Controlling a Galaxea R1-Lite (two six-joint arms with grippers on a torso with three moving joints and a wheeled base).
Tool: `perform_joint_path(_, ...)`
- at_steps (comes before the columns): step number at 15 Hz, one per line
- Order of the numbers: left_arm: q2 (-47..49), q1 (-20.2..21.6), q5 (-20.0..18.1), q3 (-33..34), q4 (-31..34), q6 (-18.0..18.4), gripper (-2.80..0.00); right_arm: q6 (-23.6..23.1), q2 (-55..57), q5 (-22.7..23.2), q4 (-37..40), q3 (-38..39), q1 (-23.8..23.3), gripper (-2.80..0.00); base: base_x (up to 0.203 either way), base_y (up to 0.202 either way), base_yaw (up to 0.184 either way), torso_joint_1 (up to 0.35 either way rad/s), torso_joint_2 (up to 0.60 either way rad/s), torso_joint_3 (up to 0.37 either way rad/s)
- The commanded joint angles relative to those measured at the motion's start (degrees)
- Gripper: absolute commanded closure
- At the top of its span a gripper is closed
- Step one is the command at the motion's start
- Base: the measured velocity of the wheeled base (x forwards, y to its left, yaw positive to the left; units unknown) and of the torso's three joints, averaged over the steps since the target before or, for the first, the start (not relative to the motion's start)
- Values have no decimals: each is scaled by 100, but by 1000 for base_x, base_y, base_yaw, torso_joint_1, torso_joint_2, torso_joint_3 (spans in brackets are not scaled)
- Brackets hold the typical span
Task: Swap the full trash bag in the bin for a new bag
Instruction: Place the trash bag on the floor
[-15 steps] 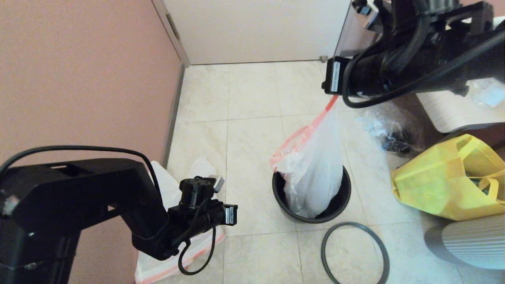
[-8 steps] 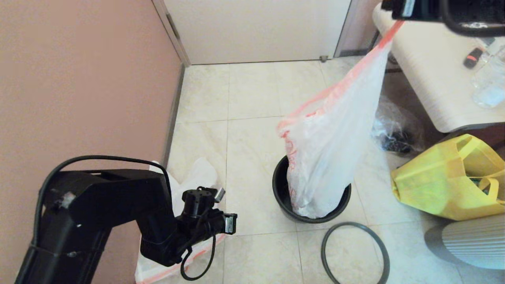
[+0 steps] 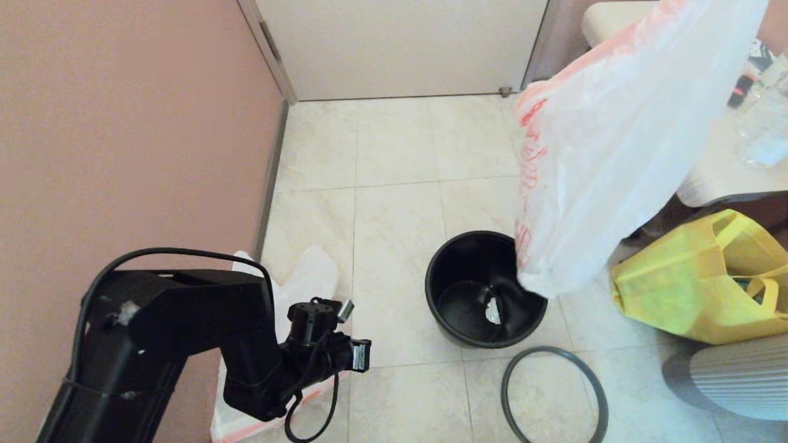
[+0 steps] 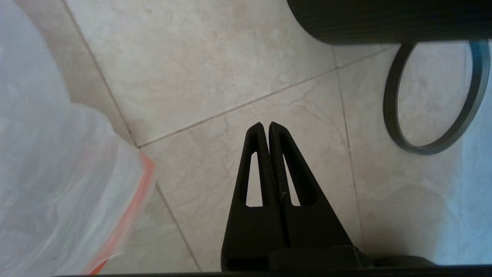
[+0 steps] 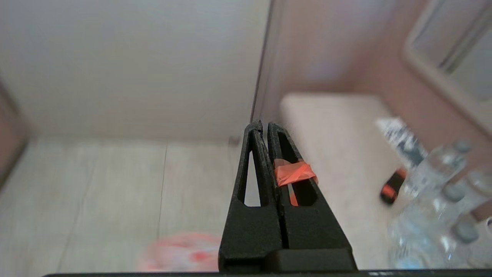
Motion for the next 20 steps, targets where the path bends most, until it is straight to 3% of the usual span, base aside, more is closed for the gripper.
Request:
perform_joint_path(1, 84, -31, -3, -4, -42, 57, 0, -103, -61, -21, -422, -14, -112, 0, 0, 0, 0, 0, 0, 0)
perform_joint_path(3, 93, -31, -3, -6, -44, 74, 0, -414, 22, -46, -838, -4, -272, 0, 0, 0, 0, 0, 0, 0)
perform_joint_path(5, 96, -31, 5, -6, -44, 74, 0, -428, 271, -47, -1058, 44, -486, 0, 0, 0, 0, 0, 0, 0)
perform_joint_path(12, 122, -48, 41, -33, -27, 83, 0, 410, 2327, -126, -1044, 240, -2164, 0, 0, 0, 0, 0, 0, 0)
perform_joint_path(20, 201, -74, 127, -76, -10, 259, 0, 850, 4858, -294, -793, 543, -2832, 0, 0, 0, 0, 0, 0, 0)
